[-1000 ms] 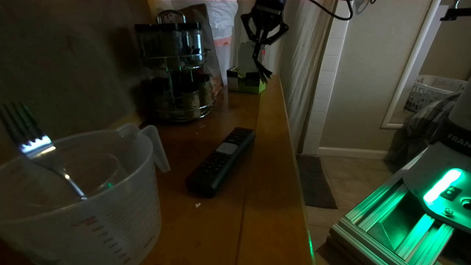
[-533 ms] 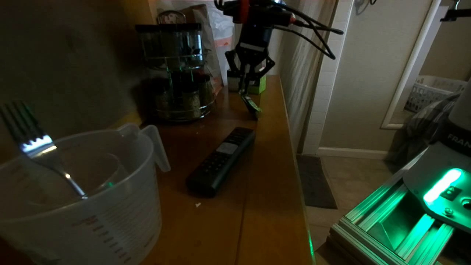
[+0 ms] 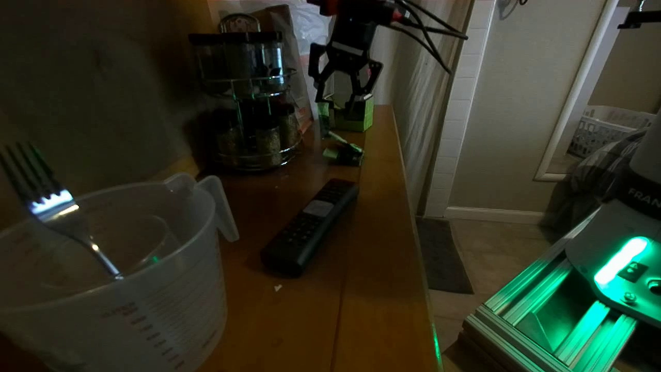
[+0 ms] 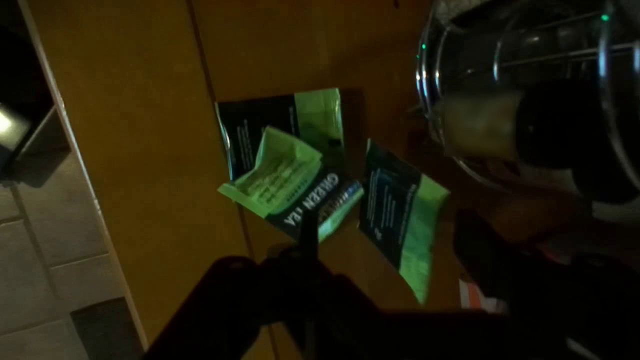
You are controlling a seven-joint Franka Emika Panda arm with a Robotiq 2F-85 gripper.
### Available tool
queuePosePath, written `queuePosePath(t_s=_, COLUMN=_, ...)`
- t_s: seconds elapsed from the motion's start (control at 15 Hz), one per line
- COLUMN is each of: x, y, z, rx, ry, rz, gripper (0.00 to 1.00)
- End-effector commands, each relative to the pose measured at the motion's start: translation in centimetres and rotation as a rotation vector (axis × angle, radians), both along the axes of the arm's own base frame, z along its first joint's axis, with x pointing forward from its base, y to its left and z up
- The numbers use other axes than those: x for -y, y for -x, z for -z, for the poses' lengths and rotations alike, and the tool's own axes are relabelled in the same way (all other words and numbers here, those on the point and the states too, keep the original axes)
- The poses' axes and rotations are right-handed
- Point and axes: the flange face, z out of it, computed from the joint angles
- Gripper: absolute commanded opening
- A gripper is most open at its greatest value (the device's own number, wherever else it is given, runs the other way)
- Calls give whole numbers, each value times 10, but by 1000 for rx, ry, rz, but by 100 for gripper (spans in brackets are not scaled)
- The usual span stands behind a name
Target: Take the green packets out of the box
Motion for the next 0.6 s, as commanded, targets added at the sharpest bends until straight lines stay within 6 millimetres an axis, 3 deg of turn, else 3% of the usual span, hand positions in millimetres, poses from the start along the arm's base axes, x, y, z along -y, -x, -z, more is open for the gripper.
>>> queuePosePath(t_s=0.0, x=27, y=-5, z=-30, rx=-23, ry=-29, rz=-7, gripper=99)
queuePosePath(t_s=0.2, x=42, y=-5, z=-41, rx=-75, ry=-50, rz=-48, gripper=100)
queuePosePath(t_s=0.47, x=70, y=-8, z=-73, rx=-12, ry=-142, rz=-94, gripper=100)
queuePosePath(t_s=0.53, x=58, y=-9, z=-54, rx=-45, ry=-87, rz=-73, gripper=100)
